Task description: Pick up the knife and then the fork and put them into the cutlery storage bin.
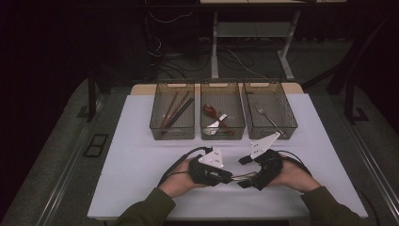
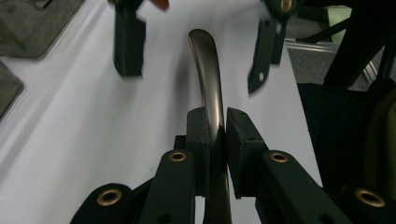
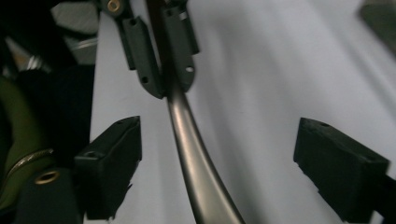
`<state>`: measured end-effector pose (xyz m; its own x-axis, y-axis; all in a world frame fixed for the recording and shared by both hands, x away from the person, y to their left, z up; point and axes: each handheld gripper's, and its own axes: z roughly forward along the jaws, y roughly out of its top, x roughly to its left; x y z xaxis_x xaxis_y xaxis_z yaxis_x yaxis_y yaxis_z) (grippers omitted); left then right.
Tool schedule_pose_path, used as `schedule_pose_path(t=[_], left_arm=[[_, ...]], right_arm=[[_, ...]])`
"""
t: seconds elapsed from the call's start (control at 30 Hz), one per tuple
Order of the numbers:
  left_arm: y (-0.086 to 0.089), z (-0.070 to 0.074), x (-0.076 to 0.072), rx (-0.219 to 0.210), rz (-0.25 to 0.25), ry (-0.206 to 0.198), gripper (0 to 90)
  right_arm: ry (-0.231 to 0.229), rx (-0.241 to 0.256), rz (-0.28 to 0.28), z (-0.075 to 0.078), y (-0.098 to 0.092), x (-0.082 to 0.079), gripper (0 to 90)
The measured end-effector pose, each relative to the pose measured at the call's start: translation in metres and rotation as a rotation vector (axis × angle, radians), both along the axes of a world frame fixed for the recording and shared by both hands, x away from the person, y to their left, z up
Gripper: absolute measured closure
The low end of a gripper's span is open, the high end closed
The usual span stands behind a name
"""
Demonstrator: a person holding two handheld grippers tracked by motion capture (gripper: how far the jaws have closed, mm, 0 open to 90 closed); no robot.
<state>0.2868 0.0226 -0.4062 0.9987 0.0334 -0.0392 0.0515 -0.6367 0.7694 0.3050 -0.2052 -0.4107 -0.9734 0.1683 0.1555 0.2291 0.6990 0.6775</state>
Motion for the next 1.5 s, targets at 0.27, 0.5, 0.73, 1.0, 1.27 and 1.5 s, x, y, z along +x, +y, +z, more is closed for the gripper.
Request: schedule_pose_path(t=[0.27, 0.5, 0.73, 1.0, 1.27, 1.5], left_arm=[[-0.004, -0.003, -0.006, 0.027, -0.029, 0.004, 79.4], [-0.005, -0.003, -0.007, 0.031, -0.039, 0.005, 79.3], [-0.007, -0.006, -0.008, 0.038, -0.052, -0.003, 79.2], [-0.009, -0.007, -0.007, 0.043, -0.065, -0.01, 78.5], [0.001, -0.005, -0.004, -0.002, -0.011, 0.02, 67.8], [0.019, 0.0, 0.0, -0.073, 0.071, 0.047, 54.0]], right_arm=[[0.088, -0.043, 0.095, -0.006, 0.012, 0.002, 48.7], [0.105, -0.08, 0.157, -0.01, 0.019, 0.0, 70.4], [0.107, -0.079, 0.2, -0.008, 0.021, -0.006, 77.0], [0.078, -0.08, 0.218, -0.006, 0.019, -0.006, 77.6], [0.068, -0.069, 0.196, -0.003, 0.017, -0.008, 82.0], [0.043, -0.065, 0.193, 0.0, 0.013, -0.006, 83.0]])
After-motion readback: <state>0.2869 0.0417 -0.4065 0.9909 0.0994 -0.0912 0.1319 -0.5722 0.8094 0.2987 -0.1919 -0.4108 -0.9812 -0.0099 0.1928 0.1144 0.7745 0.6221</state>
